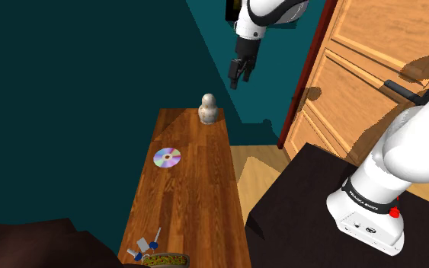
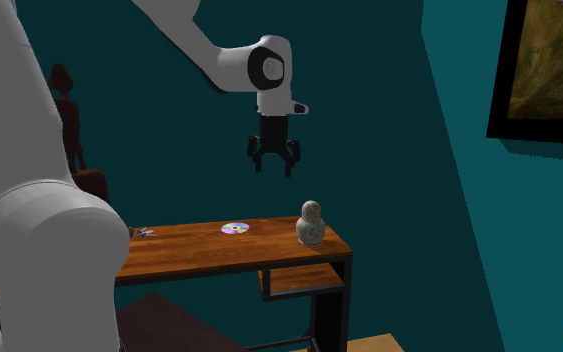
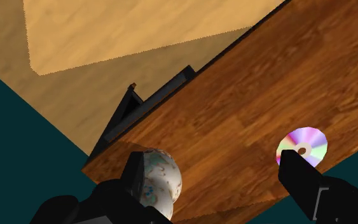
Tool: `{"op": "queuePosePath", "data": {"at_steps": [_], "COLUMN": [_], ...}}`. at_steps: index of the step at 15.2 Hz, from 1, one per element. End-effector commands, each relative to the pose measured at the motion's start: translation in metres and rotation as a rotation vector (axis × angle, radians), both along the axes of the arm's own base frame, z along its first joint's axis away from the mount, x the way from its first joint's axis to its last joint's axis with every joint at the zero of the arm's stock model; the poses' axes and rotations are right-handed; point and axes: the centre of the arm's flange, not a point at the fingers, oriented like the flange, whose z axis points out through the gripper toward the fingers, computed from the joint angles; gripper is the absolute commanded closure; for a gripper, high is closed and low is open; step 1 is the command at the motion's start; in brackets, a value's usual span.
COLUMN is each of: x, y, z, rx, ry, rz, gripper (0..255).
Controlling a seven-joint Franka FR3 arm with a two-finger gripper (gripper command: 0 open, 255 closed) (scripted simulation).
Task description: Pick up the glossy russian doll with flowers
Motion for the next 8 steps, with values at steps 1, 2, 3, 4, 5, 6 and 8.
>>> {"op": "queuePosePath", "data": {"at_steps": [1, 2, 3, 4, 5, 6, 8], "x": [0.022, 0.033, 0.044, 0.055, 0.066, 0.077, 0.099], "y": [-0.004, -0.006, -0.008, -0.009, -0.011, -0.012, -0.016], "z": [-0.014, -0.021, -0.027, -0.033, -0.039, -0.045, -0.058], "rx": [-0.002, -0.003, -0.004, -0.005, -0.006, -0.007, -0.008], "ry": [-0.006, -0.009, -0.012, -0.014, -0.017, -0.02, -0.025], "rz": [-0.005, -0.007, -0.009, -0.012, -0.014, -0.016, -0.021], "gripper": [0, 0, 0, 0, 0, 0, 0]}}
